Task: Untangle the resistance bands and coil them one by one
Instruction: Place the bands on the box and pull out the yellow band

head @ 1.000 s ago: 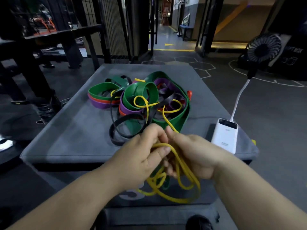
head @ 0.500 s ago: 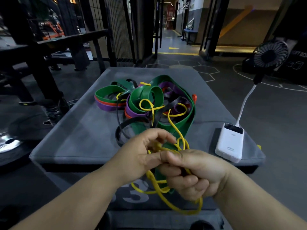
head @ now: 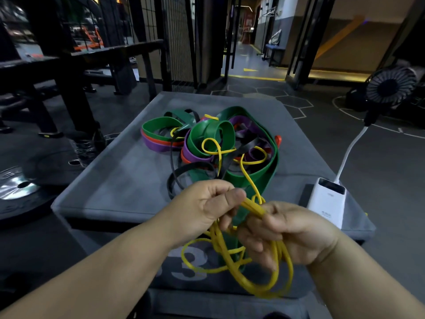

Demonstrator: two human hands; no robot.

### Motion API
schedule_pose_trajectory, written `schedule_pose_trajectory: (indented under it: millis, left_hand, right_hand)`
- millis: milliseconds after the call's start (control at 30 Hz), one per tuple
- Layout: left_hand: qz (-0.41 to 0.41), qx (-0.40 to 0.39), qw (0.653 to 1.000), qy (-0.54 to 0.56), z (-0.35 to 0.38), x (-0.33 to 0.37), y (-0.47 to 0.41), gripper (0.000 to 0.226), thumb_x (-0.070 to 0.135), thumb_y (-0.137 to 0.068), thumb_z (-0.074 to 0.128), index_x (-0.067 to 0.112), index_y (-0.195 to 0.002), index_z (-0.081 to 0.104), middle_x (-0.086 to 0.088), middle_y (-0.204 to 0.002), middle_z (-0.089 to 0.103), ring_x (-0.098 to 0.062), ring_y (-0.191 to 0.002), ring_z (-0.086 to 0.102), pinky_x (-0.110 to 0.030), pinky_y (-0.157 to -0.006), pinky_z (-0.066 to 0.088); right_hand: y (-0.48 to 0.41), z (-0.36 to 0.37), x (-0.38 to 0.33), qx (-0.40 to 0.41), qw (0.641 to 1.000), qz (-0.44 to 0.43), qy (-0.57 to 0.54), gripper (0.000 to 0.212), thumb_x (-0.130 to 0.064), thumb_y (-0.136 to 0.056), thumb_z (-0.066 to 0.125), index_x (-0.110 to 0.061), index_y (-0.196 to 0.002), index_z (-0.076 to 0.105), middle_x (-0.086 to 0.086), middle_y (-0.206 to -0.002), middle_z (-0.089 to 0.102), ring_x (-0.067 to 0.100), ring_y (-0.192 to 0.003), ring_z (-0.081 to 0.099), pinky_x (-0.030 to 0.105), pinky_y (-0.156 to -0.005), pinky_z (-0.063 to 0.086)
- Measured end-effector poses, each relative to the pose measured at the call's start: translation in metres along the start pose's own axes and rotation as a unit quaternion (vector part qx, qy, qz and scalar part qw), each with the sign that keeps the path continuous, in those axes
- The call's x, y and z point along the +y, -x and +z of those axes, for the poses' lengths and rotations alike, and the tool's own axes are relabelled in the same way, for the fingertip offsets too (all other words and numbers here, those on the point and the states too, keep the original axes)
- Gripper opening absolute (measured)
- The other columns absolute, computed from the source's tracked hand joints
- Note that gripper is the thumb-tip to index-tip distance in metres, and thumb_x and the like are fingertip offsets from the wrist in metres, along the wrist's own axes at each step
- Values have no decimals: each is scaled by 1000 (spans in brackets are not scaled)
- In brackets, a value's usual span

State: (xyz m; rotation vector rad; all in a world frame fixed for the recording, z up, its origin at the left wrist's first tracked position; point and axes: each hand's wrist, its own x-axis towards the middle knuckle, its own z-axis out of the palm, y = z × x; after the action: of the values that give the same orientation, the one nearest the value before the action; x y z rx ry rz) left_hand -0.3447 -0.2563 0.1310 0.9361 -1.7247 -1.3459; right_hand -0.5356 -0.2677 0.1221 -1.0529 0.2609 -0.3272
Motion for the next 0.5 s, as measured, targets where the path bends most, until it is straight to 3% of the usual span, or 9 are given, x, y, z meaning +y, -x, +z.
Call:
schedule_pose_trajectory:
  millis: [133,233,367,433,500]
  left_hand:
    - [-46,20,998,33,5,0,-2,36,54,-79,58,26,-55,55,4,-50,46,-6,-45,42,-17,-53,38]
    - [-49,36,998,11,7,-1,-4,40,66,-69,57,30,-53,57,7,-49,48,-7,-47,42,-18,-53,35]
    - [-43,55,997,26,3,-1,-6,39,62,-73,60,30,-51,56,7,-46,49,-7,-46,42,-22,-54,34]
    - [-25,13,999,23,-1,2,-5,28,53,-73,67,30,-59,60,7,-50,54,-7,-49,47,-18,-52,38]
    - [-29,-48,998,4,-5,2,-3,19,37,-76,78,24,-76,64,9,-61,60,-4,-58,54,-16,-58,43]
  right_hand:
    - [4,-1,-9,6,996,-44,79,21,-33,-83,75,-18,-71,67,2,-77,62,24,-83,66,31,-75,55]
    - [4,-4,-9,10,993,-52,106,22,-31,-83,74,-14,-71,65,3,-75,64,26,-83,67,36,-81,52]
    - [8,-7,-10,10,992,-50,114,15,-25,-89,69,-12,-85,64,-3,-61,62,19,-68,70,29,-66,54]
    - [10,-8,-10,25,994,-65,84,14,-25,-94,63,-12,-90,63,-7,-50,53,12,-52,66,24,-52,52]
    - [10,-7,-7,32,994,-87,59,21,-29,-97,57,-11,-90,64,-4,-44,44,10,-47,63,27,-51,48]
